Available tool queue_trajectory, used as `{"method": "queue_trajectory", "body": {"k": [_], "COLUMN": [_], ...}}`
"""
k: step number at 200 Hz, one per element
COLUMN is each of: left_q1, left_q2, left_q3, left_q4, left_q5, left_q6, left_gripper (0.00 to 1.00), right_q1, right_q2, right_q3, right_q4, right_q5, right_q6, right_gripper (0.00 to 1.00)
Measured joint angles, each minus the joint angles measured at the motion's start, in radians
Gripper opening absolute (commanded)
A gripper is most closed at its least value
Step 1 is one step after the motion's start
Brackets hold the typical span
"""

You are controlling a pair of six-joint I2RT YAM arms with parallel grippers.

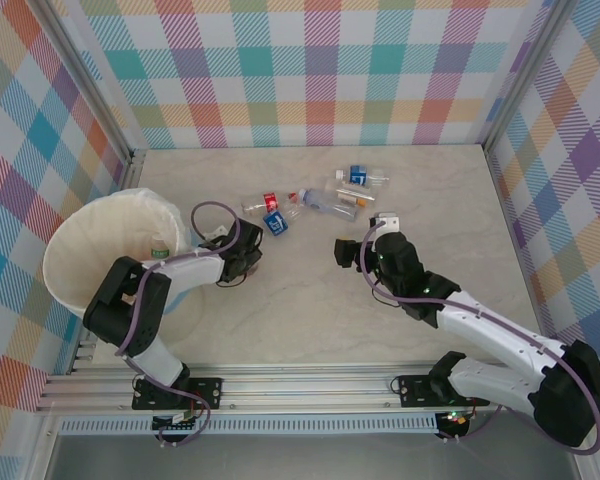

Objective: Put the plastic bottles in the bin

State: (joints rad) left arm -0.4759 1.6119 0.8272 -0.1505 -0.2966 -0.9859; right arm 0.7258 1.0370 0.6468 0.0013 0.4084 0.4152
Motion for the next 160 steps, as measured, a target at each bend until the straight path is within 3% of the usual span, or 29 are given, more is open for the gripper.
{"method": "queue_trajectory", "body": {"k": [47, 112, 137, 160], "left_q1": [-0.039, -0.052, -0.052, -0.050], "left_q2": [-0.227, -0.427, -0.465, -0.476], "left_q3": [0.041, 0.378, 0.508, 0.632], "left_q4": [0.019, -0.195, -0.338, -0.481], "left_q5": [0.101, 0.300, 0.291, 0.199], "left_q6": [0.198, 0.452, 0.536, 0.606], "left_gripper": [0.58, 0.55, 0.56, 0.57], "right_q1": [0.000, 0.000, 0.000, 0.000], "right_q2": [0.056, 0.136, 0.150, 0.154], "right_q3": [0.002, 0.071, 0.083, 0.083], "right_q4": [0.011, 0.051, 0.071, 0.074], "right_q5": [-0.004, -0.035, -0.042, -0.045], "right_q6": [-0.001, -0.005, -0.005, -0.005], "right_gripper": [1.00, 1.00, 1.00, 1.00]}}
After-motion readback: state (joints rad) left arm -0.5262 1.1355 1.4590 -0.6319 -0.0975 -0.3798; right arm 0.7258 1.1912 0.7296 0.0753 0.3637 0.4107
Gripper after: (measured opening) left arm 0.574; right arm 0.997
